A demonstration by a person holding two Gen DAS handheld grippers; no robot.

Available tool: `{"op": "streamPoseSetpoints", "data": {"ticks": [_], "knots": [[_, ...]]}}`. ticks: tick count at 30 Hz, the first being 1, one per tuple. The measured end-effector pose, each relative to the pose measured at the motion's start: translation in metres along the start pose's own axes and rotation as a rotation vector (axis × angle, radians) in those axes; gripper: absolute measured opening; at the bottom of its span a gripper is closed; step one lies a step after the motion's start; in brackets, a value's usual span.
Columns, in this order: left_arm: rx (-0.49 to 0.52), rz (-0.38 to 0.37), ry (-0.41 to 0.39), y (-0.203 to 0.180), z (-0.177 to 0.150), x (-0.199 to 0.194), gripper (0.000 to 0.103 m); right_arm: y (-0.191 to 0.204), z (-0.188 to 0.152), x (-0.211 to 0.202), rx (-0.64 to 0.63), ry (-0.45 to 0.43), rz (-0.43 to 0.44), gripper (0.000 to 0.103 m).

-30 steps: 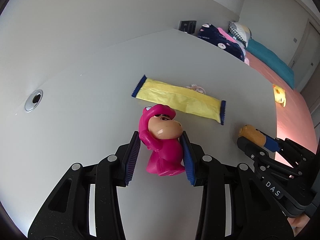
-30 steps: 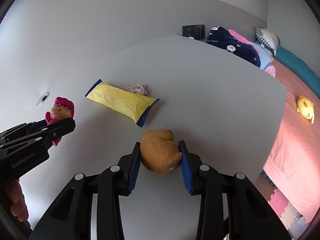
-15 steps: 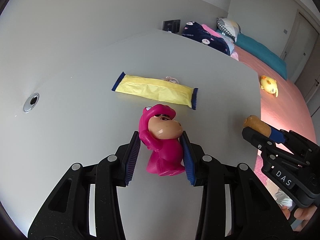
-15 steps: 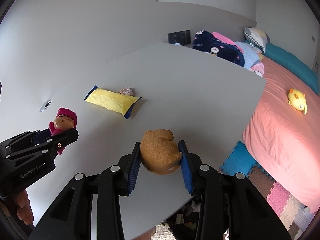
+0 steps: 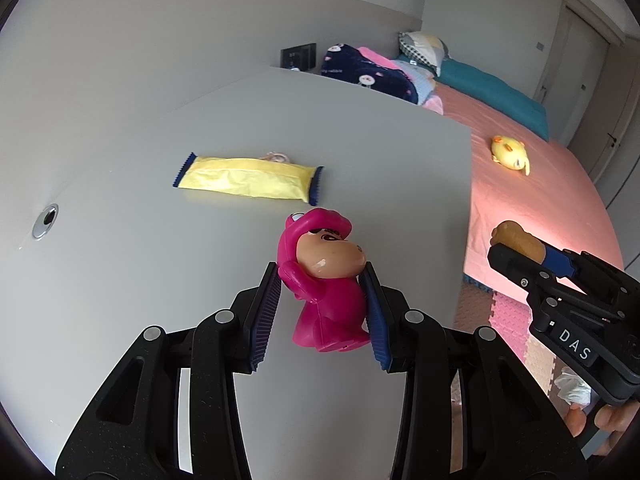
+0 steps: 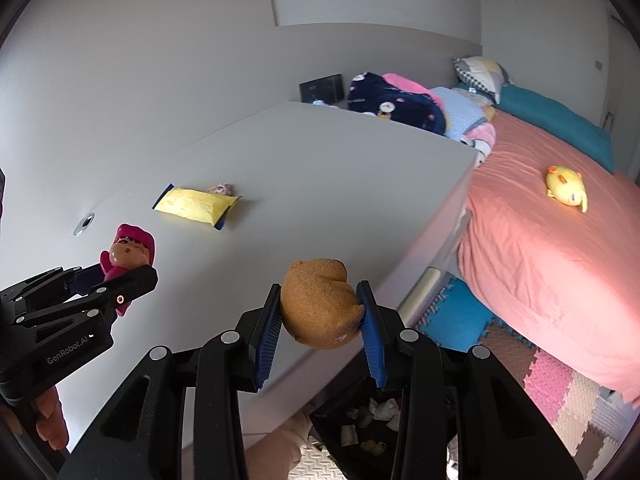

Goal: Collect trash
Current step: 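Lift the pink doll and brown plush with both tools and carry toward the bin, then open both tools to drop the doll and plush into the bin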

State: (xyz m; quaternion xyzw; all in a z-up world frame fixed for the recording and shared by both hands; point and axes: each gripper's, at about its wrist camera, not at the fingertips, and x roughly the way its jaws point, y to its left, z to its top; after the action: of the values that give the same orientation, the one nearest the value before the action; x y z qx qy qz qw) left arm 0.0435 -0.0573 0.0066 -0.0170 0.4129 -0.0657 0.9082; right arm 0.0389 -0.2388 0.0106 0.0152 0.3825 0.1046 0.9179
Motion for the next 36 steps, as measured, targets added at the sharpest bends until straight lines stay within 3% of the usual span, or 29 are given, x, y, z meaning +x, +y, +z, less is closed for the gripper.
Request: {"op": "streamPoseSetpoints", "data": {"ticks": [36], "knots": [[0.291, -0.189, 0.017, -0.149, -0.024, 0.001, 0.04, -0.119, -0.052, -0.081, 0.223, -0.068, -0.2, 0.039]]}}
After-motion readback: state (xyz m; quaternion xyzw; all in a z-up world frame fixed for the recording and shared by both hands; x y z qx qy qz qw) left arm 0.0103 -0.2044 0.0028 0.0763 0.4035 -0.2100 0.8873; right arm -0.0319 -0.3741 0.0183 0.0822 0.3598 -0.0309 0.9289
